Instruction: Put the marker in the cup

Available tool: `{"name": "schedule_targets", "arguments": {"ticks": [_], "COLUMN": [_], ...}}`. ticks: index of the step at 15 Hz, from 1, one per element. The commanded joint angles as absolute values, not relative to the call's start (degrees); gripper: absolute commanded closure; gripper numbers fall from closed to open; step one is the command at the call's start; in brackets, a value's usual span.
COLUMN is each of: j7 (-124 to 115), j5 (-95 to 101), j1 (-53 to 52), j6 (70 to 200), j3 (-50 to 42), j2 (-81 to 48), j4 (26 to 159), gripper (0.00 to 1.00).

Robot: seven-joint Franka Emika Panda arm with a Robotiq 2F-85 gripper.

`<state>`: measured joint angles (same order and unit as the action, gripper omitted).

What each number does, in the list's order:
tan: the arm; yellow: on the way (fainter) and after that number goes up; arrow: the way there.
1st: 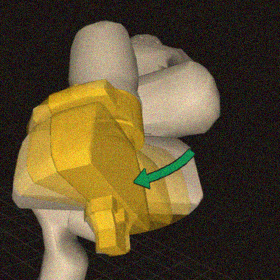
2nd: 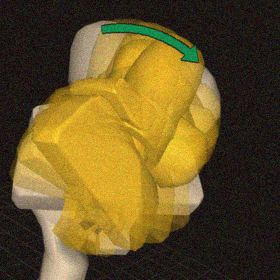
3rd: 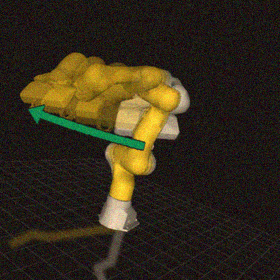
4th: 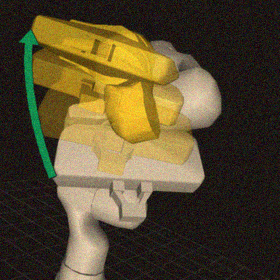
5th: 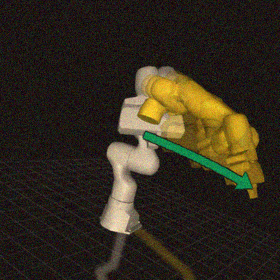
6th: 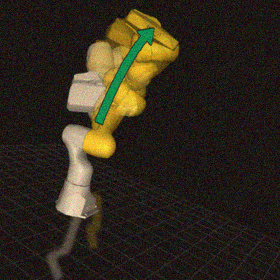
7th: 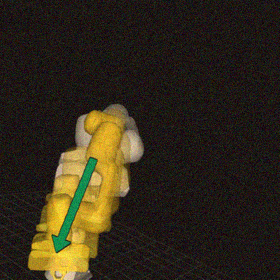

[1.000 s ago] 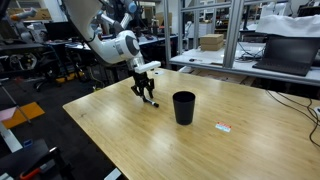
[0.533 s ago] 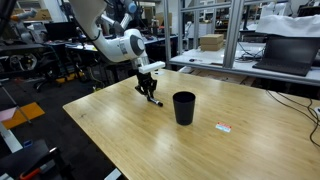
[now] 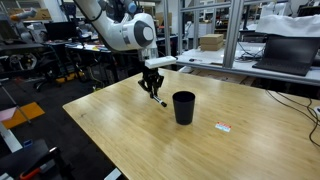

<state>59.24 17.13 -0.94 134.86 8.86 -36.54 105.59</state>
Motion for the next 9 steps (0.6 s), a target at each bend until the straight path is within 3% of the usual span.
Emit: {"name": "schedule_targets", "arguments": {"ticks": [1,9], "j7": [59.6,63.5], "j5": [16.6,13.9], "j1": [-2.8,-3.0], "j6": [131.9,129.5], "j3": [9.5,11.8], "j2": [-33.8,-25.0], "j4": [106.6,108.8], "gripper": [0.95,0.95]}}
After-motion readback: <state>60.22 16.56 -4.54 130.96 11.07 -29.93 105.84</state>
